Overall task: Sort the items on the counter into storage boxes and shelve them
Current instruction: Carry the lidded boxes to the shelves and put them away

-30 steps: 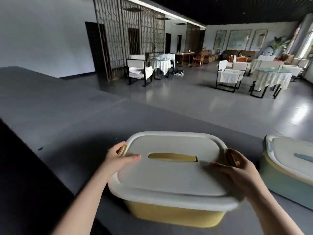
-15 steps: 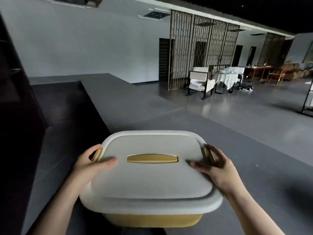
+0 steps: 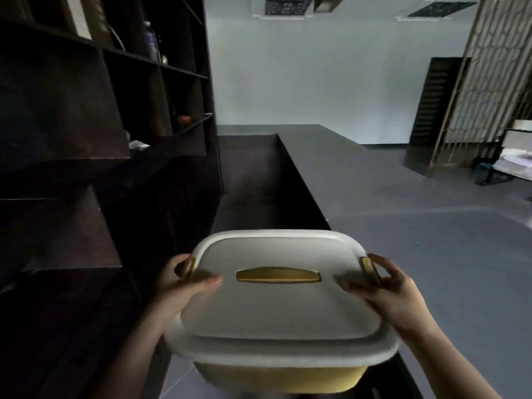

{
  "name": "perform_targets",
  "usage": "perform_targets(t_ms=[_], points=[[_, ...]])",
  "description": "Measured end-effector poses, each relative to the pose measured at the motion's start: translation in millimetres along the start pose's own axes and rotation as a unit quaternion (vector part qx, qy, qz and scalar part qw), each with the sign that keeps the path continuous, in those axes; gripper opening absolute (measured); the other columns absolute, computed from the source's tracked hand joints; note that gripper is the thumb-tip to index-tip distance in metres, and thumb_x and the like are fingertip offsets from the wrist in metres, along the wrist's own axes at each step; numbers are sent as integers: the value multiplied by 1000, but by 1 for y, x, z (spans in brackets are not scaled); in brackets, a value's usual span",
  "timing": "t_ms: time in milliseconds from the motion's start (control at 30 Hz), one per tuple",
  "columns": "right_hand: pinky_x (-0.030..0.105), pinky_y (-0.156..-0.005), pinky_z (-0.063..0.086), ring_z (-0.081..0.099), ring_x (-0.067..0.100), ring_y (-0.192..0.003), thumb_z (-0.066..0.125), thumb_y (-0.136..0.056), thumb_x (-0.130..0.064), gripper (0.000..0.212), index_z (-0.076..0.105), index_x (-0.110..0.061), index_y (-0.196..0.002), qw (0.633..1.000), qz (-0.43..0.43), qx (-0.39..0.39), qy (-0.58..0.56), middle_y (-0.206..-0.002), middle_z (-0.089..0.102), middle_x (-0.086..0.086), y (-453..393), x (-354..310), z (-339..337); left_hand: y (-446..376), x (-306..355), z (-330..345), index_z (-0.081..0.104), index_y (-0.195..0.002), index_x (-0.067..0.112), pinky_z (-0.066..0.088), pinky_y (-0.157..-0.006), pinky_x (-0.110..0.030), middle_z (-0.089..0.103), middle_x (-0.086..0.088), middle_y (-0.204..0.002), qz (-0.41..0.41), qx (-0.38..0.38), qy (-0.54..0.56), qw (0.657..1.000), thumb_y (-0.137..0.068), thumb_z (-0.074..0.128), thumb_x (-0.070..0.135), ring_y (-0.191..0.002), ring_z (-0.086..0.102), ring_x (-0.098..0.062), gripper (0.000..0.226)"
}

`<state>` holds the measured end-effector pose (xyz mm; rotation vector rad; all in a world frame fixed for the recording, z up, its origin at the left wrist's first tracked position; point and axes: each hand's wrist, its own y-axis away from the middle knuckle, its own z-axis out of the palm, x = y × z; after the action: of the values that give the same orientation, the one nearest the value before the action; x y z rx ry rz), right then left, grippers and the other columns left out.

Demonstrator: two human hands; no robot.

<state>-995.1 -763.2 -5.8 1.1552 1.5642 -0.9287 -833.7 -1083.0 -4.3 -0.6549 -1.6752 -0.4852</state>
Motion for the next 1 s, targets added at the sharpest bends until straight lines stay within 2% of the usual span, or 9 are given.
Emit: perform_targets(t_ms=[167,267,400,533,633,733,800,867,1000], points=[[45,-86,54,67,20,-92,94,-45,-35,74,63,-37,-112,997,-45,-54,28,-96,72,-3,-69,-17,72,-44,-12,-52,57,-119,31,48,-74,-27,62,10,-100,-19,69,-84,994,-48,93,41,-90,60,-11,80],[45,-85,56,68,17,-90,92,-36,-46,85,62,-39,-115,993,-55,-105,25,-97,72,-5,-114,-19,109,-60,-24,-66,64,-109,26,53,-83,-34,71,6,-96,-11,95,-63,993,-36,93,49,-91,66,-13,81],[46,-82,57,70,19,-88,91,-22,-59,89,63,-46,-106,987,-57,-152,17,-95,72,-5,-176,-10,156,-88,-42,-67,69,-97,21,56,-68,-27,74,8,-88,2,139,-22,990,-40,95,37,-80,71,-10,65],[46,-85,56,69,14,-90,90,-19,-65,94,63,-42,-106,976,-69,-203,26,-95,73,-10,-246,-1,195,-136,-55,-57,66,-102,16,57,-74,-30,75,3,-90,-25,159,-6,987,-37,97,40,-84,71,-11,76],[43,-86,56,69,7,-90,89,-22,-66,88,63,-46,-104,966,-91,-238,30,-94,73,-17,-308,-6,223,-179,-61,-44,61,-104,23,52,-70,-18,73,6,-91,-44,199,2,979,-31,97,45,-84,69,-3,84],[44,-82,57,70,9,-87,89,-25,-67,86,64,-46,-104,959,-115,-255,34,-92,73,-16,-364,-18,250,-218,-65,-35,61,-99,26,51,-61,-10,73,15,-90,-50,232,-3,971,-28,96,50,-80,69,1,83],[45,-82,57,70,12,-88,89,-27,-68,87,64,-43,-106,953,-134,-271,35,-94,73,-13,-399,-26,269,-241,-70,-29,61,-98,30,51,-62,-10,72,20,-90,-52,264,-11,963,-27,95,54,-82,68,3,83],[43,-79,58,70,12,-85,86,-27,-71,87,64,-43,-106,947,-157,-278,38,-92,73,-14,-428,-32,289,-260,-74,-26,61,-99,32,52,-70,-17,71,15,-91,-56,302,-16,951,-26,94,58,-83,66,3,84],[33,-68,57,68,7,-77,78,-20,-80,87,61,-53,-100,945,-160,-280,50,-83,71,-17,-483,-41,332,-302,-83,-21,62,-102,34,51,-70,-18,70,13,-93,-71,346,-40,935,-26,91,62,-83,65,4,86]])
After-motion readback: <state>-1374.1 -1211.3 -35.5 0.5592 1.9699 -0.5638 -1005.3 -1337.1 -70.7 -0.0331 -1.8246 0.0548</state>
